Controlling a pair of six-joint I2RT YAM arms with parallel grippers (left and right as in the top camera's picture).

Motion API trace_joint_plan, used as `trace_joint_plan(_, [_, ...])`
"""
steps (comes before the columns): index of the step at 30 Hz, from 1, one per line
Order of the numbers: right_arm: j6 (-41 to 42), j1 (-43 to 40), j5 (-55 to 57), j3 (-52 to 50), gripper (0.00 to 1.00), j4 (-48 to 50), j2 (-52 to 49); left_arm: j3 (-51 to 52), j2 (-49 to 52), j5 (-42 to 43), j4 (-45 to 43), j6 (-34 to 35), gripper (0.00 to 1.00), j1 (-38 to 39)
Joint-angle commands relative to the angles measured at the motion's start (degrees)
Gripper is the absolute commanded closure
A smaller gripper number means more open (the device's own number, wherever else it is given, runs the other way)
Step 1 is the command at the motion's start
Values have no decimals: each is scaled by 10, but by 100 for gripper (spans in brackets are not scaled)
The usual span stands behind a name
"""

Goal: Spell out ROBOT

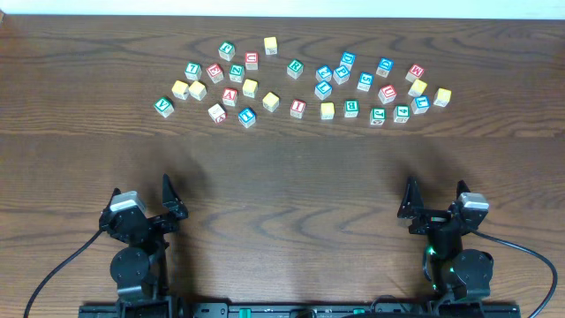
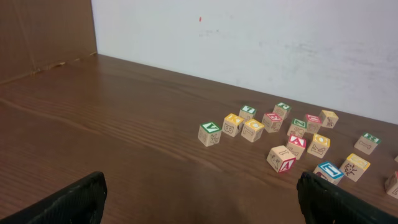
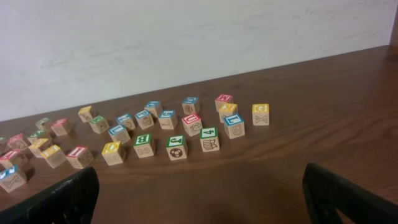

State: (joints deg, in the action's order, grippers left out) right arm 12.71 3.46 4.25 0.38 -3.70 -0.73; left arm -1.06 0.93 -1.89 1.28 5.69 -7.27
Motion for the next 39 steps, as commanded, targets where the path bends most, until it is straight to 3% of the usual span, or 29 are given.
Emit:
trace_joint_plan(1, [-8,0,-3,-1,1,-2,0,8,1,-16,19,-9,4,2])
trace_joint_plan(26, [-8,0,15,-1,1,5,0,-18,9,-1,16,-8,4,3])
trace_joint_plan(39, [-37,0,5,-1,1,42,0,-86,104,10,16,-8,4,3])
